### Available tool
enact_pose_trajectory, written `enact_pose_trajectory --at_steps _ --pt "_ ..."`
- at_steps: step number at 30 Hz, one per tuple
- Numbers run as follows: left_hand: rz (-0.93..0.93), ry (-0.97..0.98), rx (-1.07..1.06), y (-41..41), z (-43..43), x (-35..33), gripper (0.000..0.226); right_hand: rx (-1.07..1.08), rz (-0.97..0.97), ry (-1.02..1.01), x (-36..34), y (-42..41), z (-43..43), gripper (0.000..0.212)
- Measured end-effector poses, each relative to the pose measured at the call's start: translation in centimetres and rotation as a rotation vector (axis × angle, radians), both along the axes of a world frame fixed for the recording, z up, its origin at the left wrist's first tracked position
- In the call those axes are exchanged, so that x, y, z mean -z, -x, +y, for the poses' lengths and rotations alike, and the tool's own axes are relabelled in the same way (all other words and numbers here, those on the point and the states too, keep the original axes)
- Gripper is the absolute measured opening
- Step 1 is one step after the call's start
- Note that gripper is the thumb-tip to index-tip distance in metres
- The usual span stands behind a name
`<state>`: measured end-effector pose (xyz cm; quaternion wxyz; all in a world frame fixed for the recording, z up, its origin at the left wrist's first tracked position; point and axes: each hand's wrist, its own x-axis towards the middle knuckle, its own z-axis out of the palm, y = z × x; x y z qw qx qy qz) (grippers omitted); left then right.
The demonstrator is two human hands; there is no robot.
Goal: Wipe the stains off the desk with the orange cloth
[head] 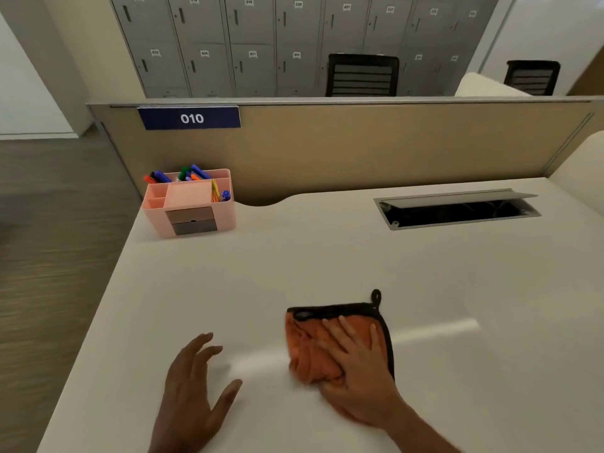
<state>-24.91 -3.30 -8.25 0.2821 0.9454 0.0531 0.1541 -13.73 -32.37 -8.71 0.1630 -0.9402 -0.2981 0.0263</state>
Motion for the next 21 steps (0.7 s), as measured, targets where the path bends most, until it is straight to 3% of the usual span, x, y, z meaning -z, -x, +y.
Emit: enact_pose_trajectory --at_steps 4,6,12,16,21 --pt "0.028 -0.016 0.045 0.2 0.0 0.1 0.067 0.247 0.011 0.091 -0.8 -2.3 4.5 0.075" --pt "0.028 -0.009 0.042 0.1 0.2 0.2 0.070 0.265 0.021 0.089 -0.9 -2.1 8.5 0.075" --pt "-0.125 0.005 0.009 0.4 0.5 0.6 0.079 -0.104 0.031 0.027 0.1 3.2 17.4 0.069" --pt "-0.154 0.037 0.011 0.6 0.4 0.5 0.081 -0.202 0.013 -0.099 0.2 2.2 15.1 0.069" --pt "-0.131 0.127 0.018 0.6 -0.1 0.1 0.074 0.144 0.007 -0.049 -0.3 -3.5 6.0 0.074"
